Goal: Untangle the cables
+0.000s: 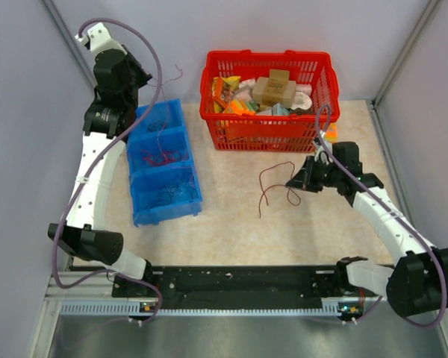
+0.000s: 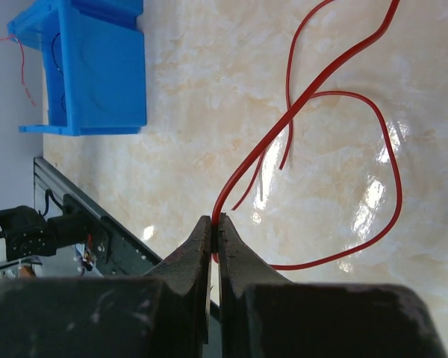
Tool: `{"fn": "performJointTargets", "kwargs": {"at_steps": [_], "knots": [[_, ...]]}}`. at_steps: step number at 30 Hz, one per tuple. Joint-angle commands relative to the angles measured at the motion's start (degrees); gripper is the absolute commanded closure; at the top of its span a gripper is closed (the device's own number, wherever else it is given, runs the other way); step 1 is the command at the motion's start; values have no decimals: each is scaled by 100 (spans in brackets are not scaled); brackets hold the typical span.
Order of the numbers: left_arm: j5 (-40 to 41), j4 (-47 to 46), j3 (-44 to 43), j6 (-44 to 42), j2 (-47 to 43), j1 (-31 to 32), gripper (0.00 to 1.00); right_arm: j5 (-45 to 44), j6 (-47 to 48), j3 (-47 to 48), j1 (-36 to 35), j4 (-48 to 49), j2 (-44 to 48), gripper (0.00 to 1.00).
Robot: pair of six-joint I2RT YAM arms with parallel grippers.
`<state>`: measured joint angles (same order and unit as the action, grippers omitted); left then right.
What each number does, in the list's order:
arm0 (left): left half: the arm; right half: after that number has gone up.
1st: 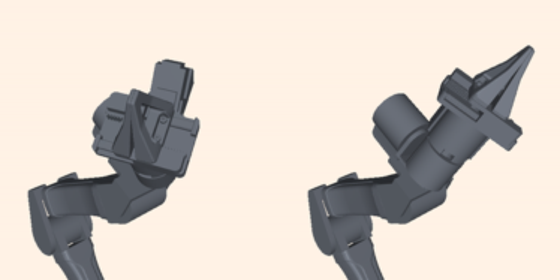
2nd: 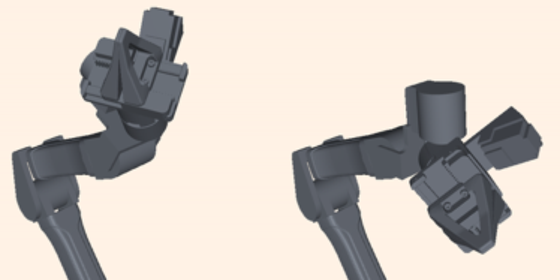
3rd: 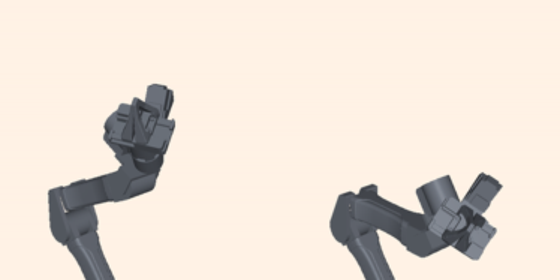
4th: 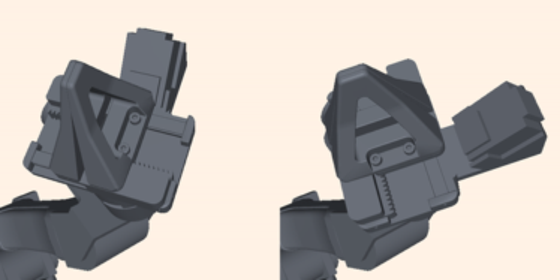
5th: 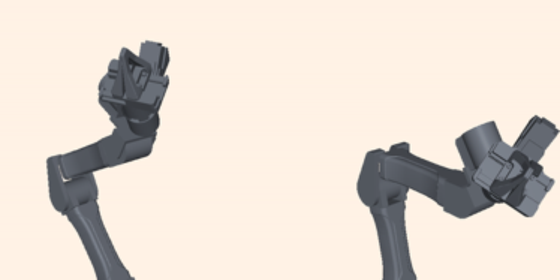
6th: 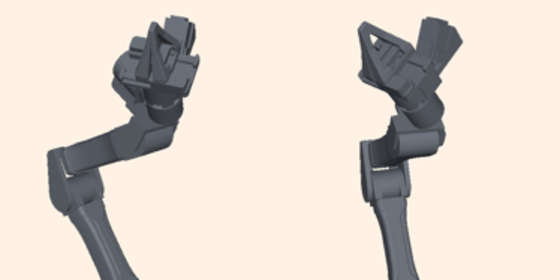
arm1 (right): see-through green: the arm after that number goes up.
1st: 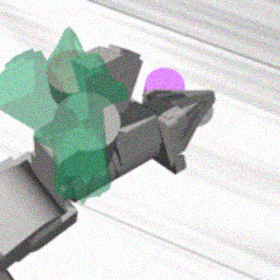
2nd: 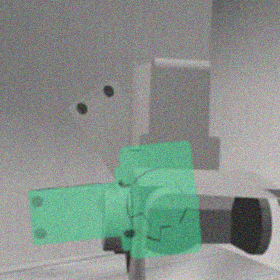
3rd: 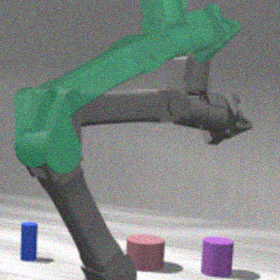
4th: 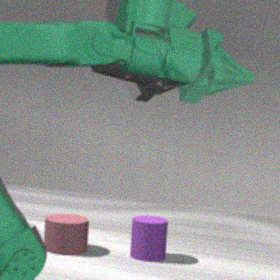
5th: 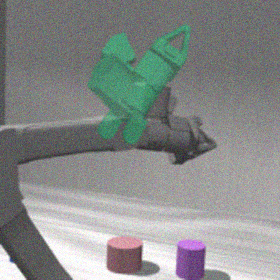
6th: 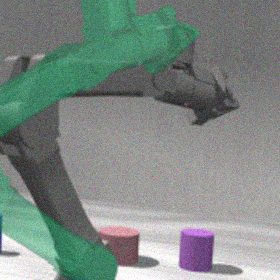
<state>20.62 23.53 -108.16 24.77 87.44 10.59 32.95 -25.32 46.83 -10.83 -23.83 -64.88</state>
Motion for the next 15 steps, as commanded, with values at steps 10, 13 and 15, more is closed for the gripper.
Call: {"fn": "performJointTargets", "kwargs": {"at_steps": [10, 13, 15], "knots": [[223, -454, -1225, -307, -60, -127, 100, 124, 168, 626, -16, 72, -499, 100], [223, -533, -1085, -289, -139, -171, 100, 133, 150, 661, -16, 98, -552, 100], [232, -516, -1067, -254, -131, -197, 100, 133, 150, 670, -16, 125, -578, 100]]}}
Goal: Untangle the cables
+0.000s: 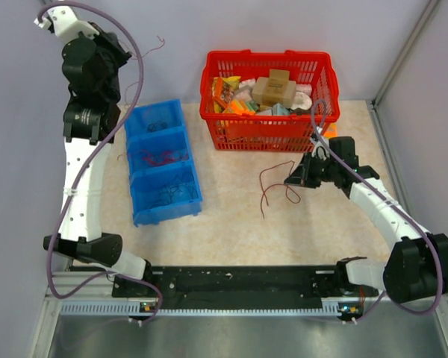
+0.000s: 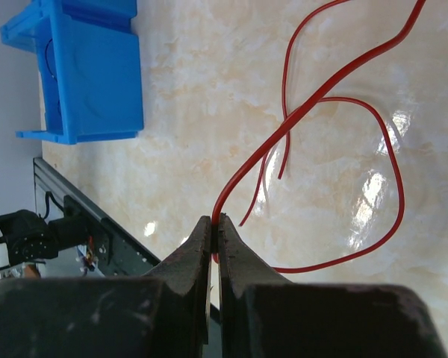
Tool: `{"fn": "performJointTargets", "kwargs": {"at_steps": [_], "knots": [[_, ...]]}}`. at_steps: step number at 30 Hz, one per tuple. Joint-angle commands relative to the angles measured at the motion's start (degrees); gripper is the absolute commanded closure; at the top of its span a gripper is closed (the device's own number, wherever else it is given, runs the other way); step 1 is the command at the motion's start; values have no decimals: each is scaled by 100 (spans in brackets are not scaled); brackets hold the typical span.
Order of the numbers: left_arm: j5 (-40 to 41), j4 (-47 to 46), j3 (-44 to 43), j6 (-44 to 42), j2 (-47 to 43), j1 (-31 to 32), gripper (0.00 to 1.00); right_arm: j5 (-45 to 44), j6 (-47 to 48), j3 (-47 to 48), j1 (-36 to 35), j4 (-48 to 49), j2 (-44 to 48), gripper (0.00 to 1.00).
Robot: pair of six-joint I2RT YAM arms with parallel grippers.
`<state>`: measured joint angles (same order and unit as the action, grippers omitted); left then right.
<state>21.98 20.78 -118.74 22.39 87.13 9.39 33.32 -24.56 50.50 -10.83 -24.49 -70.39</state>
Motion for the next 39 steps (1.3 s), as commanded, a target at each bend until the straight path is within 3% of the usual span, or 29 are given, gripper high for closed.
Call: {"fn": "performJointTargets", "kwargs": {"at_steps": [1, 13, 29, 39], "knots": [[70, -249, 8, 19, -74, -95, 100, 96, 74, 311, -7, 190, -45, 100], [-282, -574, 1054, 573, 41, -218, 100, 52, 91, 320, -24, 190, -45, 100], [-176, -574, 1326, 310, 76, -244, 100, 52, 118, 311, -16, 190, -89, 100], [-125, -487, 2748, 1029, -214, -315, 100, 60, 100, 302, -16, 190, -80, 100]]}}
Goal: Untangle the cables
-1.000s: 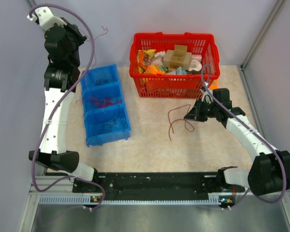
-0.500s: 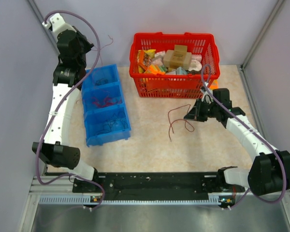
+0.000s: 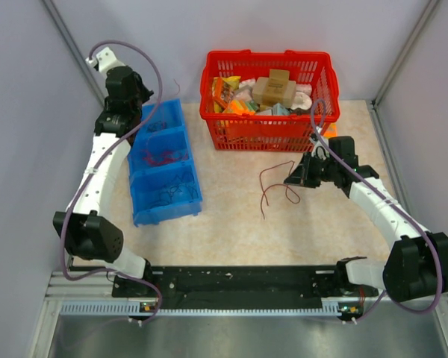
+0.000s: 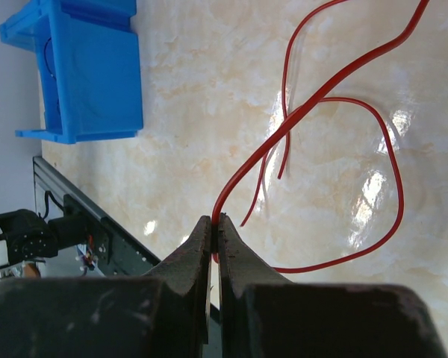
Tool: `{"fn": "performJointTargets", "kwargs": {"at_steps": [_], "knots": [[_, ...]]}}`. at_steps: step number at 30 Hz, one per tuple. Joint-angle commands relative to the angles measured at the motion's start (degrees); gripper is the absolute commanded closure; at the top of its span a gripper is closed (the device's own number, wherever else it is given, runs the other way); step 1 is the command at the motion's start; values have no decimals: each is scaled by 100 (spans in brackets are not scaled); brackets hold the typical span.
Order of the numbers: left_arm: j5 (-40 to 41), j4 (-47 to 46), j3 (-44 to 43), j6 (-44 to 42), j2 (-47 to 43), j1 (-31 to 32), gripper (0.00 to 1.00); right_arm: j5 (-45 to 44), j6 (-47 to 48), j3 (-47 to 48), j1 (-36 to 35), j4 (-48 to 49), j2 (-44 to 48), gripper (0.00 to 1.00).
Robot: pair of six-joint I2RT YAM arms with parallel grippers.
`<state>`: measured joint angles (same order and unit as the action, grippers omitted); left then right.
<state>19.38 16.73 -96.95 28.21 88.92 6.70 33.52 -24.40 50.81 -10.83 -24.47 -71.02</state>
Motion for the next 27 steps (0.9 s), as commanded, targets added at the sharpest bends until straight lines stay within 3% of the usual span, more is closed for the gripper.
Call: {"fn": "performJointTargets", "kwargs": {"at_steps": [1, 5, 11, 12, 13, 16, 20, 22, 24, 27], "knots": [[189, 22, 737, 623, -420, -46, 100, 50, 85, 263, -16, 188, -25, 100], [672, 953, 1150, 1703, -420, -168, 100, 111, 76, 281, -16, 188, -52, 100], [32, 1270, 1846, 2505, -280, -599, 100, 173, 85, 263, -24, 188, -34, 100], [-91, 1323, 1829, 2479, -210, -608, 97, 181, 85, 254, -16, 188, -34, 100], [-240, 1385, 1785, 2418, -139, -617, 86, 208, 67, 246, -16, 188, -43, 100], [-575, 1989, 1504, 2478, -16, -600, 67, 260, 67, 254, -16, 188, -52, 100], [-522, 2037, 1775, 2664, -252, -600, 29, 331, 85, 254, -16, 206, -69, 100], [-601, 2097, 1697, 2550, -349, -600, 15, 401, 67, 263, -16, 232, -69, 100], [-680, 2176, 1565, 2401, -411, -547, 15, 454, 50, 298, -16, 232, -70, 100], [-908, 2029, 1477, 1998, -560, -276, 26, 559, -11, 368, -24, 250, -69, 100]]}}
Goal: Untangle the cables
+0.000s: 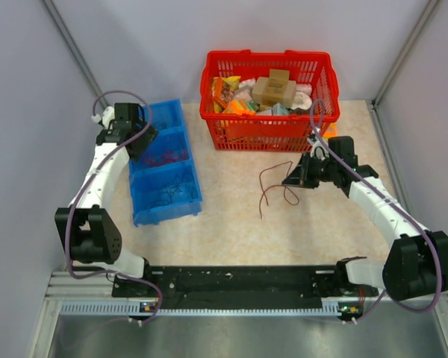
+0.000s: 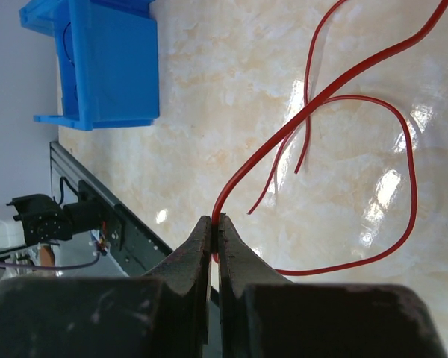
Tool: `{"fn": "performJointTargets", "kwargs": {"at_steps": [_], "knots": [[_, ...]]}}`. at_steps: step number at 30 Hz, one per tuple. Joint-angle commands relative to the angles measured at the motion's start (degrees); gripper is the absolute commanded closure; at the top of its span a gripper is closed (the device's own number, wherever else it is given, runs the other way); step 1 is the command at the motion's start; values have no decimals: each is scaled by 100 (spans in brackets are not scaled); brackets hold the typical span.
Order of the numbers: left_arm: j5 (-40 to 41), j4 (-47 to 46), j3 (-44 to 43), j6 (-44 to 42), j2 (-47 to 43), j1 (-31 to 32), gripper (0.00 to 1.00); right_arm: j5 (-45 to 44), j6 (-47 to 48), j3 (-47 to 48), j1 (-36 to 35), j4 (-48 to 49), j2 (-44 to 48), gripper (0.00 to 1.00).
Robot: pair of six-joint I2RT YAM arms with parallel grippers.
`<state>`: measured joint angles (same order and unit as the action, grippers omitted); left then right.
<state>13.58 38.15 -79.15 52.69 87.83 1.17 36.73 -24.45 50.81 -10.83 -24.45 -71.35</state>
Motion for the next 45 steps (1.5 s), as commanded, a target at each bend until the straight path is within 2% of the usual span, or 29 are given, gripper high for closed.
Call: {"fn": "performJointTargets", "kwargs": {"at_steps": [1, 2, 3, 5, 7, 9, 12, 15, 19, 25, 29, 31, 34, 35, 36, 39, 41, 43, 45], "knots": [[-652, -463, -128, -652, -556, 453, 41, 316, -60, 395, -24, 256, -45, 100], [-1134, -1241, 187, -968, -722, 646, 48, 430, -95, 430, -24, 291, -54, 100], [-1774, -1988, 642, -1136, -924, 865, 49, 640, -174, 439, -16, 387, -46, 100], [-2707, -3763, 1434, -1243, -1153, 1401, 41, 1045, -454, 483, -24, 641, -63, 100], [-3570, -4709, 1623, -1330, -1058, 1989, 35, 1344, -823, 544, -16, 958, -63, 100], [-4081, -4730, 1369, -1847, -865, 2604, 29, 1293, -1175, 772, -16, 1047, -80, 100], [-4135, -4264, 850, -2717, -610, 3431, 23, 1222, -1754, 1202, -16, 1012, -159, 100], [-4371, -4026, 578, -3045, -373, 3688, 24, 1048, -2125, 1598, -16, 942, -204, 100], [-4707, -4070, 296, -3019, -109, 3864, 39, 862, -2503, 1862, -59, 933, -186, 100], [-4742, -4185, -73, -3036, 208, 4031, 48, 766, -2591, 1819, -262, 933, -72, 100], [-4707, -4167, -197, -3159, 322, 4058, 61, 669, -2583, 1810, -341, 933, 51, 100], [-4742, -4184, -206, -3142, 366, 4067, 69, 669, -2583, 1810, -341, 933, 77, 100], [-4699, -4019, -241, -3211, 305, 4067, 95, 669, -2574, 1819, -350, 924, 121, 100], [-4576, -3904, -258, -3308, 244, 4058, 100, 695, -2539, 1836, -350, 933, 130, 100], [-4445, -3842, -250, -3448, 130, 4058, 100, 713, -2486, 1854, -350, 924, 148, 100], [-3700, -3254, -215, -3905, -379, 4058, 100, 416, -1988, 2107, -297, 382, 148, 65], [-2945, -3130, -66, -3951, -818, 3970, 100, -408, -1330, 2424, -271, -486, 183, 37], [-2354, -3252, 171, -3802, -1275, 3725, 100, -1261, -740, 2644, -271, -1130, 218, 22], [-1791, -3235, 199, -3669, -1593, 3488, 100, -1677, -413, 2759, -175, -1597, 218, 16]]}}
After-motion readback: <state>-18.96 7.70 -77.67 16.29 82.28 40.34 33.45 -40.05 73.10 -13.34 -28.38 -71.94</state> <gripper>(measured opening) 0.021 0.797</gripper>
